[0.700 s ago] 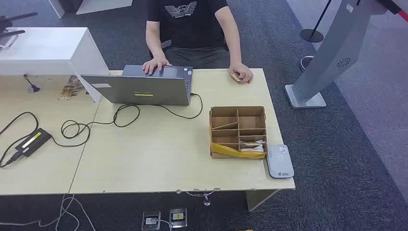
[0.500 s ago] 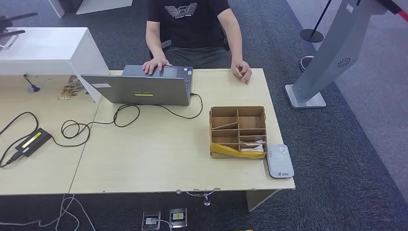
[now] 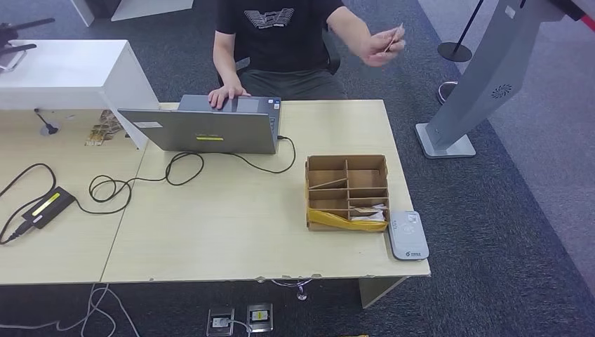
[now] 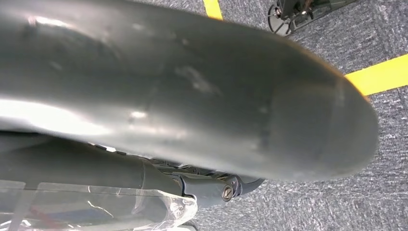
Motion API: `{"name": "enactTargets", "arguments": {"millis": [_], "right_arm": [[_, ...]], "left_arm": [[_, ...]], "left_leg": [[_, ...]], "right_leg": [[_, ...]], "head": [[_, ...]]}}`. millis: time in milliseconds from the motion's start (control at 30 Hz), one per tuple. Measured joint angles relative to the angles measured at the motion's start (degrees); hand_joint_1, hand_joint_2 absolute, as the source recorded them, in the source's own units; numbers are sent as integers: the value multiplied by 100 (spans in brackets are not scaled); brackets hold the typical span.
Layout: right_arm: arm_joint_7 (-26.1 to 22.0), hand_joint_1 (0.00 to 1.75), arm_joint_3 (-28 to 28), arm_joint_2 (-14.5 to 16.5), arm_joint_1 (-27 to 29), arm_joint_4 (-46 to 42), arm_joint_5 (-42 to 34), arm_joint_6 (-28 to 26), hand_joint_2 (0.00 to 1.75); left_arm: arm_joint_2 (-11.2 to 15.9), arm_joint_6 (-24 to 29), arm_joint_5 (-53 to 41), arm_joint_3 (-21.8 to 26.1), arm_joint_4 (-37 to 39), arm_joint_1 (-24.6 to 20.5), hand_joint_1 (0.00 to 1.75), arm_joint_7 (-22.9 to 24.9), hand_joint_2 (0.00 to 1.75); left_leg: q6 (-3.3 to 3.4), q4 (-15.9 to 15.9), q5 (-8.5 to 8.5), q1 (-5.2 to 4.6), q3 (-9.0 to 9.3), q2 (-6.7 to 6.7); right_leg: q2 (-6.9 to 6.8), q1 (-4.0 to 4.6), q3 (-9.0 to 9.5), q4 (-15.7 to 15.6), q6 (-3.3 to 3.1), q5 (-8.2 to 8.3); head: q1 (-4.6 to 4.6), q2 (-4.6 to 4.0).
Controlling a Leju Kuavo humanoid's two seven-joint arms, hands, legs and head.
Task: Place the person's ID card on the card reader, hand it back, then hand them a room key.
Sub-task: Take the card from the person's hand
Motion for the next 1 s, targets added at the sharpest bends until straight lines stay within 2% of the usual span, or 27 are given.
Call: {"name": "enactTargets", "arguments": {"millis": [233,333,433,533,600,667,733,833,900,1000], "right_arm": [[-114,0,0,-4,-2,0,-820,-501,0],[-268,0,0,-8,-6,0,-1424,-846,0],[-708,0,0,-15,-14,0,-2244,-1268,0],[-1522,0,0,-30,-31,-1,-3030,-1603,0],[-2150,0,0,-123,-53,-9,-3681,-1428,0],[-2656,0,0,-390,-85,-24,-4492,-874,0],[-2903,0,1,-809,-126,-64,-4952,-431,0],[-3204,0,2,-1332,-204,-168,-5108,-316,0],[-3503,0,1,-1481,-251,-224,-5223,-311,0],[-3837,0,5,-1474,-379,-392,-5728,1,0]], "left_arm": [[2,0,8,-2,0,0,0,-1,0],[2,0,36,-3,0,0,0,-1,0],[2,0,85,-2,0,0,0,-1,0],[-1,0,137,-1,0,-1,0,-4,0],[-4,0,127,-1,0,0,0,-38,0],[-5,-2,96,-2,0,0,0,-86,0],[-5,-3,85,-3,0,1,0,-105,0],[-4,-2,87,-3,0,2,0,-117,0],[-3,-2,87,-3,0,1,0,-153,0],[-13,-2,76,-3,0,-4,0,-212,0]], "left_leg": [[0,0,0,0,0,0],[0,0,0,0,0,0],[0,0,0,0,0,0],[0,0,0,0,0,0],[0,0,0,-1,1,0],[2,0,0,-10,1,-3],[5,0,0,-23,0,-5],[9,1,-1,-25,-1,-2],[10,1,-2,-23,-1,-2],[10,1,-1,-20,4,0]], "right_leg": [[0,0,0,0,0,0],[0,0,0,0,0,0],[0,0,0,0,0,0],[0,0,0,0,0,0],[0,-1,0,-1,0,0],[-1,-10,1,-1,1,0],[-2,-24,3,-1,3,1],[1,-25,4,-5,10,6],[3,-23,3,-7,12,8],[3,-20,-5,-3,12,8]], "head": [[-1,0],[0,0],[-1,0],[-1,0],[-1,0],[-5,0],[-4,0],[6,0],[3,0],[-6,0]]}}
